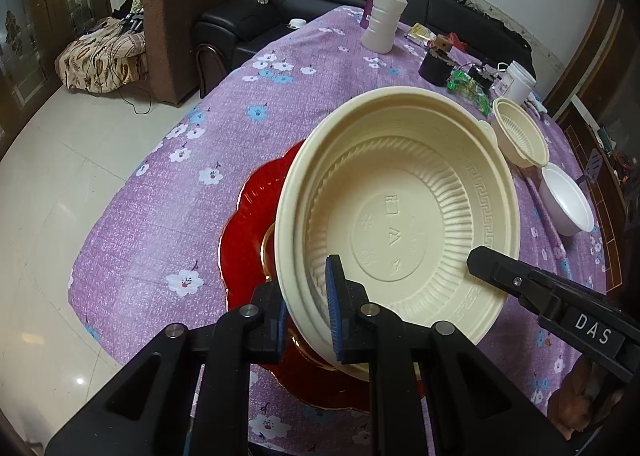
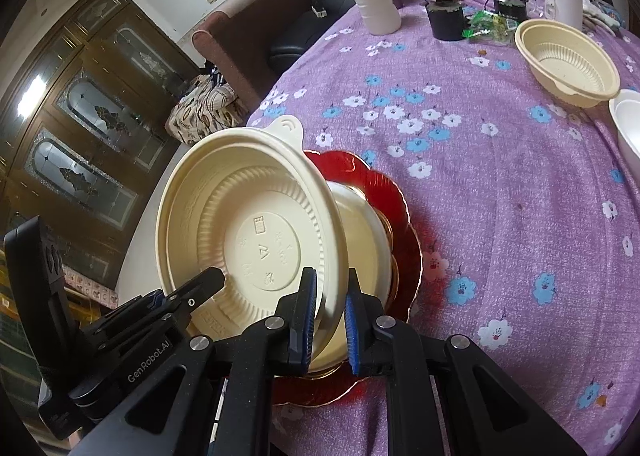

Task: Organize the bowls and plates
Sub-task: 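Carry the beige bowl over the red plate stack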

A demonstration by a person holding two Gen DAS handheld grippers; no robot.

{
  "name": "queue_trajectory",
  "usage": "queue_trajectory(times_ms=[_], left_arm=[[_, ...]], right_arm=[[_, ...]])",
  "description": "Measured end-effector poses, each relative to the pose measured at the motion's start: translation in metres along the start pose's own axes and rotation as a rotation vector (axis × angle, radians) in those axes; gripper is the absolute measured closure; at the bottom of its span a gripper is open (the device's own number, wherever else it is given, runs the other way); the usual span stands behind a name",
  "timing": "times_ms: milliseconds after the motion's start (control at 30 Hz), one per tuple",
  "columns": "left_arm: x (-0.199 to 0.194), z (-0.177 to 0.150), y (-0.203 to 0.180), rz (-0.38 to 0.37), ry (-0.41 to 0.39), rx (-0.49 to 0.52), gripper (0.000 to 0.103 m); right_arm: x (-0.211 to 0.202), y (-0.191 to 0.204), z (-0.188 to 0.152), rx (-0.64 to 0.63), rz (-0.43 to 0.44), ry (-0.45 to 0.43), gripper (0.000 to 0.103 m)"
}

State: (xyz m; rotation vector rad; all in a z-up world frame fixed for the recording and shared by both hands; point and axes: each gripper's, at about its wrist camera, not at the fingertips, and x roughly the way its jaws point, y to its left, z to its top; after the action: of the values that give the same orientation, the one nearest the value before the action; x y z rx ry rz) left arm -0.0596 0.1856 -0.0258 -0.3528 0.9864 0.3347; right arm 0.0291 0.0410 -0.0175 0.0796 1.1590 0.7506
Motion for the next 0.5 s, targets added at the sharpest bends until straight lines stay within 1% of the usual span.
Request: queue_trajectory(times_ms=[100,300,400,500], left_arm=[[0.0039,-0.0010,-0.0002,0.000,0.016,-0.001,0.088],[0.0033,-0.0013,-0.0022,0.000,0.017,0.006,0.088],[0.0043,-0.0005,-0.0012,-0.001,0.024,0.000,0.088],[0.0047,-0.0004,-0.0008,0.000,0.026,-0.004,0.088]], right_arm=[[0.0026,-0.0032,-0.0009,0.007,0.002,0.012,0.090],[0.0029,-0.0047,-0.0012,0.011,0.001,0.018,0.090],[0.0029,-0.0035,-0.0012,0.010,0.009,0.021,0.086],[0.0031,-0.0026,-0.0001,0.007,0.010,0.021,0.087]])
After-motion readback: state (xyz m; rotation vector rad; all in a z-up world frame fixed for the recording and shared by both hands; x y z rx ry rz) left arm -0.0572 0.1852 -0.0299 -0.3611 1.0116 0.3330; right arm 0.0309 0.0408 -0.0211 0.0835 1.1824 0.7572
